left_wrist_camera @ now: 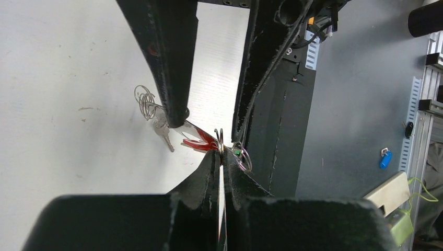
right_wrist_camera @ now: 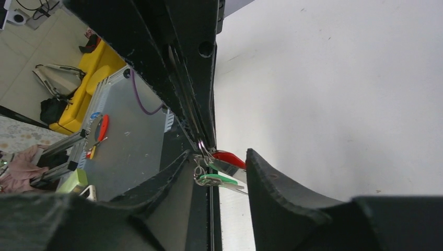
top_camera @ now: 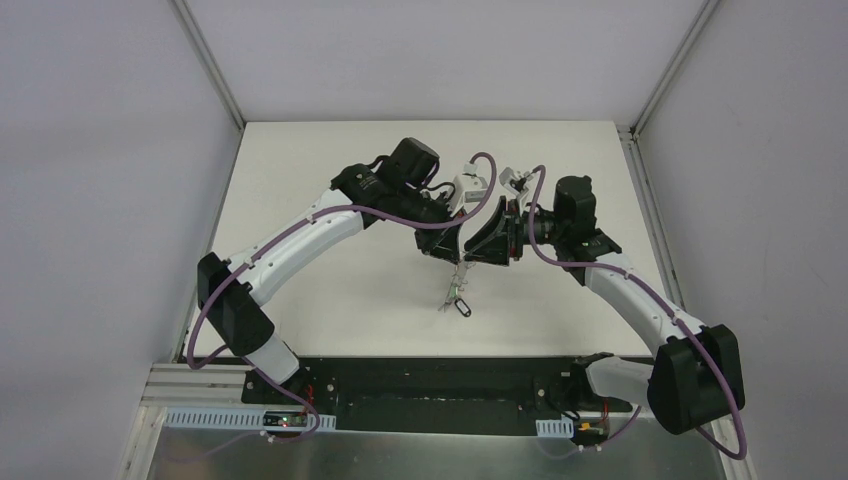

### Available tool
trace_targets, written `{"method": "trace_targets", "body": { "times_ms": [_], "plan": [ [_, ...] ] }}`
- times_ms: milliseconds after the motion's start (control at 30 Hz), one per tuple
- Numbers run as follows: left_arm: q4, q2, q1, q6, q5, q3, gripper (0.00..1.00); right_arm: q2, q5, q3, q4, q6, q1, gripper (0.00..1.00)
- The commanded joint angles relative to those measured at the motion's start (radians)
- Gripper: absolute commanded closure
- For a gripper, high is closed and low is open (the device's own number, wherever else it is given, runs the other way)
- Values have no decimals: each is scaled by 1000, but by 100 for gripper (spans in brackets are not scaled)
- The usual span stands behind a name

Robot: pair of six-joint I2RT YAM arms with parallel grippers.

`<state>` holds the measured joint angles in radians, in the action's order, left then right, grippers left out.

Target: Put the keys on the keyring

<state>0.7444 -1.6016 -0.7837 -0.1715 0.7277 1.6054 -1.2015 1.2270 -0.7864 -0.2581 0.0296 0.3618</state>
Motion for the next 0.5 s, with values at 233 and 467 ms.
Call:
{"method": "trace_targets", "body": {
  "times_ms": [233, 467],
  "plan": [
    [-21, -10, 8, 18, 55, 14, 100, 13, 64, -40, -54, -2, 20, 74],
    [-19, -18, 7, 18, 55, 16, 100, 8, 71, -41, -57, -5, 26, 74]
  ]
}}
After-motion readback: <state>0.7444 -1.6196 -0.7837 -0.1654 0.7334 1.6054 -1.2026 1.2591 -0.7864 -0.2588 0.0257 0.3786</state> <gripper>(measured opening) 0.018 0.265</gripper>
